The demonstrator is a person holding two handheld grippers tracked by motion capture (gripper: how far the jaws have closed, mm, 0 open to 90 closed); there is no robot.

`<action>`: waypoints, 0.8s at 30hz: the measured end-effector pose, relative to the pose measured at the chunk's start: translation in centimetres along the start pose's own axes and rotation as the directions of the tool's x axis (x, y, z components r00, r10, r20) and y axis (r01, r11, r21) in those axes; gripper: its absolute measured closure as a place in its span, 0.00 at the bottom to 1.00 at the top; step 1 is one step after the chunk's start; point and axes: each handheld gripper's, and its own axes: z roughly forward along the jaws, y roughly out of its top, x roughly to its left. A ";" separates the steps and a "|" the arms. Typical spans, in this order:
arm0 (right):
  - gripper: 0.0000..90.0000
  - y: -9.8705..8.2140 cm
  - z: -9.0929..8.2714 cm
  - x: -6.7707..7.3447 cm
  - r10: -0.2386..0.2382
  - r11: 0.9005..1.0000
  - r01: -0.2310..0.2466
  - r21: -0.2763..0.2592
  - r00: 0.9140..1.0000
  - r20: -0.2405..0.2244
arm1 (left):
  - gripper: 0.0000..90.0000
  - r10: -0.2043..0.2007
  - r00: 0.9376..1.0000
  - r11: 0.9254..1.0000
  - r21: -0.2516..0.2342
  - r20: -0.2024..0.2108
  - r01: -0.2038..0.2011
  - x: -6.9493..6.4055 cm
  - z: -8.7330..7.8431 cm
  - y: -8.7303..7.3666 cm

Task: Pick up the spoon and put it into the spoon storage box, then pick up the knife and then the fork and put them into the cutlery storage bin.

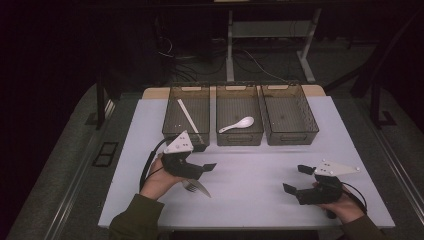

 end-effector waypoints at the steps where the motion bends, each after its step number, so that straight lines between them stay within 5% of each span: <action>1: 0.12 0.0 0.0 0.0 0.000 1.000 0.000 0.000 1.000 0.000 | 0.34 0.000 1.000 1.000 0.003 -0.001 0.000 -0.1 -0.2 -0.3; 8: 0.12 0.0 0.0 0.0 0.000 1.000 0.000 -0.001 1.000 0.000 | 0.46 -0.012 1.000 1.000 0.015 -0.017 0.013 -0.8 -1.3 -2.2; 13: 0.12 0.0 0.0 0.0 -0.002 1.000 0.002 0.002 1.000 0.002 | 0.69 -0.020 1.000 0.999 0.033 -0.002 0.021 -1.1 -2.1 -3.5; 18: 0.12 0.0 0.0 0.0 -0.007 1.000 0.007 0.001 1.000 0.003 | 0.86 -0.032 0.999 0.996 0.084 0.009 0.031 -1.4 -2.7 -4.9; 24: 0.12 0.0 0.0 0.0 -0.007 1.000 0.007 0.002 1.000 0.004 | 0.99 -0.048 0.999 0.985 0.165 -0.025 0.052 -1.0 -2.8 -6.5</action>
